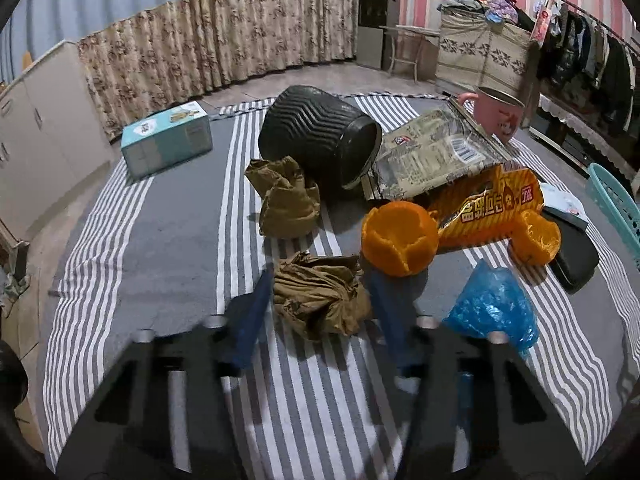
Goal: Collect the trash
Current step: 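Grasp the brown paper bag with the left tool while the right tool grasps the blue plastic bag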
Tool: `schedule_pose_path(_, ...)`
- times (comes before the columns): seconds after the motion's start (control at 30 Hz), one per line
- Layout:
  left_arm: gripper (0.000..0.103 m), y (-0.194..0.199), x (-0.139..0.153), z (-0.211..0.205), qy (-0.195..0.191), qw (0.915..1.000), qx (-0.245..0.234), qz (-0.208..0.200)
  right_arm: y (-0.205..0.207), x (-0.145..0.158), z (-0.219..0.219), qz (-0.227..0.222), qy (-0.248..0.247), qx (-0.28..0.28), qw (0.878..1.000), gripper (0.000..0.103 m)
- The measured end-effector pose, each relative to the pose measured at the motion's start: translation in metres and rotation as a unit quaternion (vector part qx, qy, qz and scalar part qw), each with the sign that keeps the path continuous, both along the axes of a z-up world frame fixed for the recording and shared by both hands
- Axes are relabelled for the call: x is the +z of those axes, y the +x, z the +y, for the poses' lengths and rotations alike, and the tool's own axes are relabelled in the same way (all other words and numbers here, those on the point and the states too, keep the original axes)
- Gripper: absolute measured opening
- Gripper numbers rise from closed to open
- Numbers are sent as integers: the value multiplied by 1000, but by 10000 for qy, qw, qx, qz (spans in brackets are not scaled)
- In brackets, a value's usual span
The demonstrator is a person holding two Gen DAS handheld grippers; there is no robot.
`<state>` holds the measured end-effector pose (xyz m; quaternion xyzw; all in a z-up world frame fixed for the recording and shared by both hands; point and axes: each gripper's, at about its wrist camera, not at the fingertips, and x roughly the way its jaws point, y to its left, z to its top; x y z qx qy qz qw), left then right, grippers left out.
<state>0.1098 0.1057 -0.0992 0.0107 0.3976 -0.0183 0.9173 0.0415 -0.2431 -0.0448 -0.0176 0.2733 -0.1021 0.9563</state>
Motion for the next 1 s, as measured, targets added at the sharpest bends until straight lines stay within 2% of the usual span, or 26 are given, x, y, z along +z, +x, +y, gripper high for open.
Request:
schedule_pose_path(0.1, 41, -2, 0, 3, -61, 9999, -58, -58, 2, -2, 11, 104, 20, 88, 9999, 99)
schedule_pose_path(0.27, 40, -22, 15, 13, 173, 9992, 5, -366, 2, -4, 40, 228, 138, 413, 9988, 99)
schedule_pose_path(0.5, 40, -36, 35, 49, 220, 9964, 305, -763, 3, -13, 106, 362, 227, 1031, 9938, 99)
schedule_pose_path(0.77, 40, -37, 40, 72, 141, 9946, 426, -934, 15, -29, 176, 636, 309, 1563, 9852, 98)
schedule_pose_path(0.83, 40, -37, 40, 71, 197, 9944, 431, -942, 20, -36, 187, 772, 275, 1628, 9832, 92)
schedule_pose_path(0.9, 40, -36, 38, 73, 202, 9945, 434, -930, 26, -44, 195, 937, 270, 1677, 9810, 80)
schedule_pose_path(0.93, 40, -35, 38, 74, 196, 9946, 439, -920, 29, -48, 197, 1034, 329, 1707, 9793, 79)
schedule_pose_path(1.0, 40, -37, 36, 73, 184, 9947, 456, -907, 32, -55, 199, 1175, 479, 1817, 9751, 69)
